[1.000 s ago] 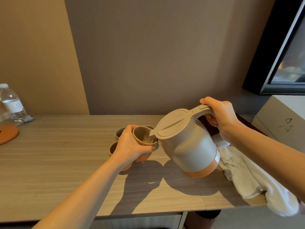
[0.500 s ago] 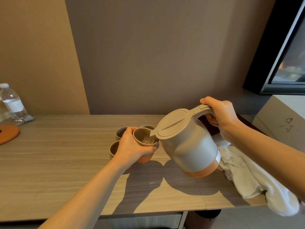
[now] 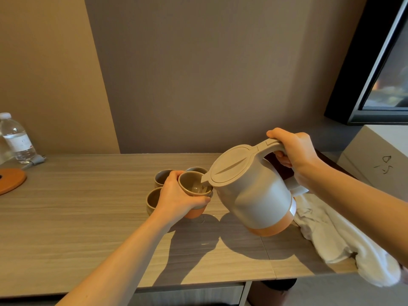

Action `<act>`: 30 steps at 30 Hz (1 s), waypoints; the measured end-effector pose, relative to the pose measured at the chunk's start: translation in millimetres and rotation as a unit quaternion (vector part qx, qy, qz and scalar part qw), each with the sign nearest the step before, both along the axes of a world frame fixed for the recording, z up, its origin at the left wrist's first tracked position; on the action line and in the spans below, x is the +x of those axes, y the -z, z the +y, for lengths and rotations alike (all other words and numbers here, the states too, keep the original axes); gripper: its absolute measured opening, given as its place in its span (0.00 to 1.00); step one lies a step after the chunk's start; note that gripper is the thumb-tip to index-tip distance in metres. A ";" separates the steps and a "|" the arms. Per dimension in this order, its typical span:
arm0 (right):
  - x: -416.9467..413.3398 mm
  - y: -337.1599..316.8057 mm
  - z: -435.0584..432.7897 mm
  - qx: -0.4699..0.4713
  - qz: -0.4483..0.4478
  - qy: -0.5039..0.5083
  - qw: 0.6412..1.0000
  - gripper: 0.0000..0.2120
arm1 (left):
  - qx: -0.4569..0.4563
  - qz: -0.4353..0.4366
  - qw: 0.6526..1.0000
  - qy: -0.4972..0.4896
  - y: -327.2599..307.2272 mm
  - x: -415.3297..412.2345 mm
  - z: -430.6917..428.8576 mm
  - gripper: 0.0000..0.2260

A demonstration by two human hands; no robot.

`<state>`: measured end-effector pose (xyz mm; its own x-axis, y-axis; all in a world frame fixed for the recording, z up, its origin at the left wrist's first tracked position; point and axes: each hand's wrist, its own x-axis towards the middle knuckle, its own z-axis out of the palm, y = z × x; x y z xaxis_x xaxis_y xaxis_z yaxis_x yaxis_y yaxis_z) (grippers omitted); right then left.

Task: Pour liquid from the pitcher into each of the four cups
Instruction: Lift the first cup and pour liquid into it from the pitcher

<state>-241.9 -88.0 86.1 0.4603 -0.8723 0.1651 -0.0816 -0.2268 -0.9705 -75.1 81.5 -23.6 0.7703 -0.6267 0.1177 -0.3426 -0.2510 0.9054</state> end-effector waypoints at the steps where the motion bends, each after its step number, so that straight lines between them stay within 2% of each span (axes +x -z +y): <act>1: 0.0 0.1 -0.1 -0.001 0.000 0.000 1.000 0.14 | 0.000 0.000 1.000 -0.002 0.3 -0.1 -0.6 0.39; 30: -7.4 1.7 -13.5 -0.008 0.007 0.015 1.000 0.14 | 0.012 0.026 1.000 -0.007 13.7 -10.0 -19.3 0.40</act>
